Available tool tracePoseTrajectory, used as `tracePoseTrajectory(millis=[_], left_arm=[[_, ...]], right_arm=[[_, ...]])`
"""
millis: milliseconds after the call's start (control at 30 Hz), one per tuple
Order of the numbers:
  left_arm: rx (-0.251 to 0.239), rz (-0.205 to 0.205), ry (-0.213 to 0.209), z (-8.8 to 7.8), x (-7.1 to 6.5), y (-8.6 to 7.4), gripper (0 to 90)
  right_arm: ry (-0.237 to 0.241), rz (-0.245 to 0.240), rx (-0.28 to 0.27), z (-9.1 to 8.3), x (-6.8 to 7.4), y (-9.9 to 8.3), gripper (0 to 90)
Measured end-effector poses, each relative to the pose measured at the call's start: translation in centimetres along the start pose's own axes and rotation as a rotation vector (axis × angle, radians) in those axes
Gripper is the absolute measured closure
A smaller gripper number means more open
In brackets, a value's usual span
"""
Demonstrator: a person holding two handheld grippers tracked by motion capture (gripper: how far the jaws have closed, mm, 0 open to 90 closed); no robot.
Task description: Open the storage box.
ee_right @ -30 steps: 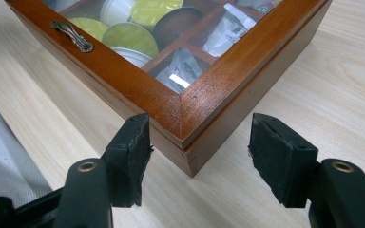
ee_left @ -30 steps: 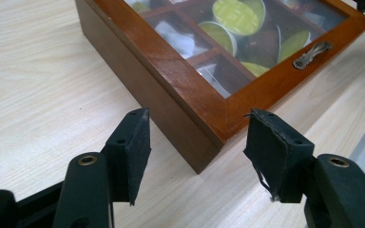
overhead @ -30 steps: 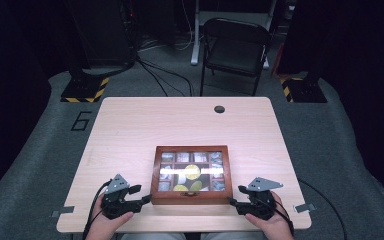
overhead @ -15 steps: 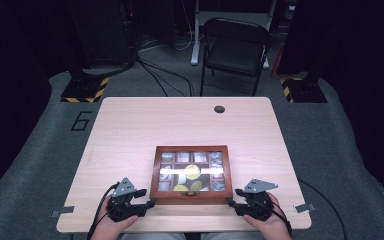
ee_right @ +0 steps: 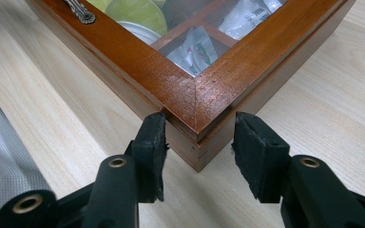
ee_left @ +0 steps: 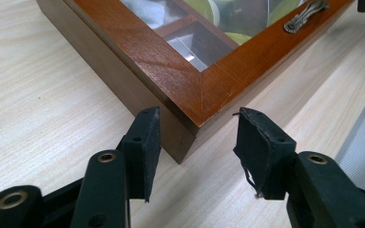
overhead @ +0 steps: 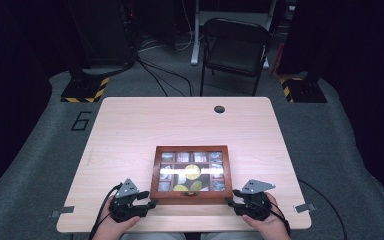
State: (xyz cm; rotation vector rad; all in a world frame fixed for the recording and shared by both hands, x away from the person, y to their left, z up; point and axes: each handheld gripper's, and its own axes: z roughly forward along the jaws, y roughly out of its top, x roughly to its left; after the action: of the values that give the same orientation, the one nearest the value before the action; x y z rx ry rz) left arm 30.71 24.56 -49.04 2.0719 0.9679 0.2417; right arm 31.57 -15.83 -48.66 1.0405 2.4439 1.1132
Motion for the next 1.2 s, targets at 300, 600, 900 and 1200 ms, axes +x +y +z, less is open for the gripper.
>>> tracePoseTrajectory(millis=[300,600,900,1200], left_arm=[[0.007,0.008,0.016,0.1,-0.1,0.0,56.6],[-0.014,0.01,0.024,0.1,-0.1,0.3,56.7],[-0.045,0.03,0.031,-0.1,-0.5,0.6,56.0],[-0.078,0.022,0.032,-0.6,-0.4,1.2,52.1]], right_arm=[[-0.008,-0.021,-0.005,-0.2,0.2,0.1,56.9],[-0.003,-0.01,-0.036,-0.4,0.2,0.2,57.5],[0.015,0.01,-0.058,-0.7,0.0,0.3,56.4],[0.03,0.038,-0.084,-0.9,-0.3,0.7,51.1]])
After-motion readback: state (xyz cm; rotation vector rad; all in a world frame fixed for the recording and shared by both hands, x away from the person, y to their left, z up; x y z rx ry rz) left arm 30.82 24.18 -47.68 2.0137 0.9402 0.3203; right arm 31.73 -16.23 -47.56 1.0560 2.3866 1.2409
